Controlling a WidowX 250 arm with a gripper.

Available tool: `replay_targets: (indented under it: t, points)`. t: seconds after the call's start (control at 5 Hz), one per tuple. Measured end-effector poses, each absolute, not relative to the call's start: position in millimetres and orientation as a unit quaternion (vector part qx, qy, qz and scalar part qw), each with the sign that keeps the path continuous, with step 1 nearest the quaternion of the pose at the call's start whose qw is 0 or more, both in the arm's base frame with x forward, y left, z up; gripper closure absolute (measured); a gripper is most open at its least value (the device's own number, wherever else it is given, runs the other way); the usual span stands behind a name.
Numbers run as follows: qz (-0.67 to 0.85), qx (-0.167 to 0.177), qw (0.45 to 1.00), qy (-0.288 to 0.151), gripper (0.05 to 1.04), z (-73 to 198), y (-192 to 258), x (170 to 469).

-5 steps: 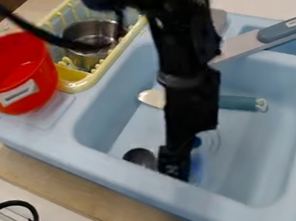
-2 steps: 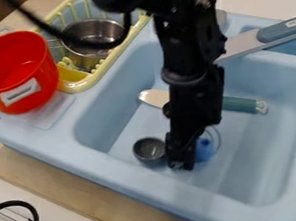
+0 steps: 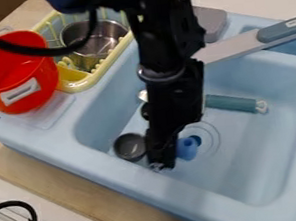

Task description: Take the scooper out of the sink and put in the red bowl

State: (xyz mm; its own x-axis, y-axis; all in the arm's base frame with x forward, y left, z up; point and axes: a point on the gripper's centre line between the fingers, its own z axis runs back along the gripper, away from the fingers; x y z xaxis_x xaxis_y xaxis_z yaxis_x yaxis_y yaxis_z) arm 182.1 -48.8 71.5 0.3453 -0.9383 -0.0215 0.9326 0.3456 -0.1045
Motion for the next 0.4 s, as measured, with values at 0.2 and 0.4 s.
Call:
replay_targets:
  t: [0.2,0.4]
  points:
    - [-0.57,-0.029,0.821,0.005,0.775,95.0,-49.5,179.0]
    - [-0.564,-0.024,0.825,-0.021,0.775,113.6,-56.0,171.7]
